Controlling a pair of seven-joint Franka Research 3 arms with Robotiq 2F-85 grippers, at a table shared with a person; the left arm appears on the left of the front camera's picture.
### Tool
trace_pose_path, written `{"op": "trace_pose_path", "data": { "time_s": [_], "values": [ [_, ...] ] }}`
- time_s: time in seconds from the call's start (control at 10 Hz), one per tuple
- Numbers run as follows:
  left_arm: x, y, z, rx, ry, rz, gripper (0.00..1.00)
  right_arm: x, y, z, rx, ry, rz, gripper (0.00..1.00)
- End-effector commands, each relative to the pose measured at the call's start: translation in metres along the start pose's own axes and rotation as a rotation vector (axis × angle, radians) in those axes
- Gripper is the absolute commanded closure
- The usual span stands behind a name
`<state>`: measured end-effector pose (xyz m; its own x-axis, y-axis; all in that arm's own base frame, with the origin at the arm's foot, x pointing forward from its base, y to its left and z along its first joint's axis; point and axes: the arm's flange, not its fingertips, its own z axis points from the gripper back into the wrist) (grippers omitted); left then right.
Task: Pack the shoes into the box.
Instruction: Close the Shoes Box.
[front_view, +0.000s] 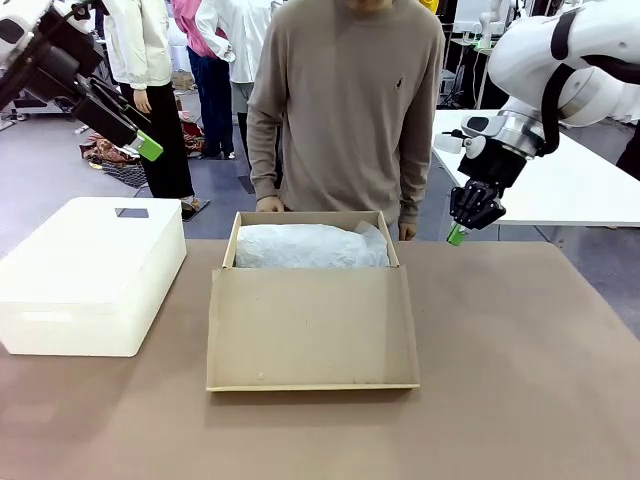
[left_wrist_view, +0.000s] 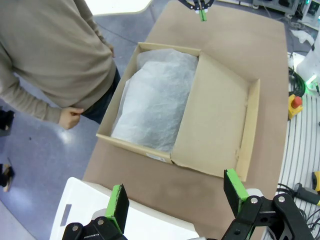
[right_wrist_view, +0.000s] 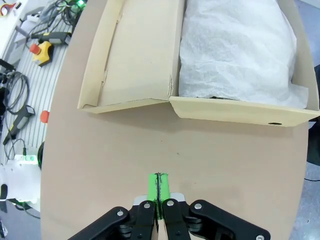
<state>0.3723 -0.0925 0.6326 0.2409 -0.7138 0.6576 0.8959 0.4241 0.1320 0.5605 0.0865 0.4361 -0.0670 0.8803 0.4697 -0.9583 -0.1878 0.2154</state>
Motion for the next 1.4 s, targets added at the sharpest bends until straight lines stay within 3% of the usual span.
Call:
{"op": "trace_pose_path", "data": {
  "time_s": [0.0, 0.9, 1.3],
  "values": [
    [0.000, 0.000, 0.001, -0.010, -0.013, 0.004, 0.00, 0.000, 0.000, 0.000, 0.000, 0.000, 0.000, 1.00],
    [0.000, 0.000, 0.001, -0.010, -0.013, 0.004, 0.00, -0.014, -0.013, -0.057, 0.007, -0.079, 0.166, 1.00],
    [0.000, 0.000, 0.001, -0.010, -0.013, 0.004, 0.00, -0.010, -0.016, -0.056, 0.036, -0.043, 0.124, 1.00]
  ]
}}
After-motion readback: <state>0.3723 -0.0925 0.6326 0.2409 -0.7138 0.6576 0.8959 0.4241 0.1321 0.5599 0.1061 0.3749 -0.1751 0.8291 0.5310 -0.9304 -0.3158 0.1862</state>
